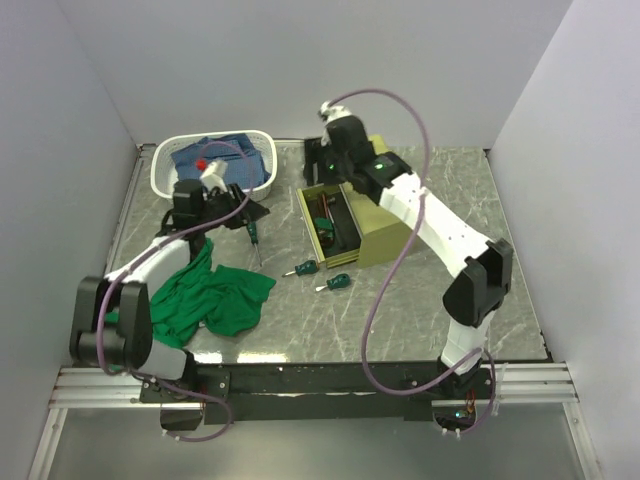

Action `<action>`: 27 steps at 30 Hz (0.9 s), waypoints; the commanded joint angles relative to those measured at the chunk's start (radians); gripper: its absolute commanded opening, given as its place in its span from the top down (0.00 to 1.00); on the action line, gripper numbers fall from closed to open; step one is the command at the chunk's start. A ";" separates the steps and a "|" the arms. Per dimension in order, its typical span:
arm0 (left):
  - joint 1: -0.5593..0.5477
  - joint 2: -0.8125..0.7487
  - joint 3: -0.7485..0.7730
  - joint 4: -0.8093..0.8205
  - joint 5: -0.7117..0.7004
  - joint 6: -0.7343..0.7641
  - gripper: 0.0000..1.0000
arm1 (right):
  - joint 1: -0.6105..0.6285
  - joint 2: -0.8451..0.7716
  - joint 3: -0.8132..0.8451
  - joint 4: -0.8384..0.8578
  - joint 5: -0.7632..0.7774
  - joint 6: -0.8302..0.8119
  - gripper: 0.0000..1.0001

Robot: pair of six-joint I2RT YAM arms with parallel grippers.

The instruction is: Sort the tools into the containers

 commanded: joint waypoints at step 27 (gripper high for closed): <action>-0.285 0.506 0.347 -0.049 -0.132 0.072 0.99 | -0.520 0.095 -0.092 0.129 -0.062 -0.331 1.00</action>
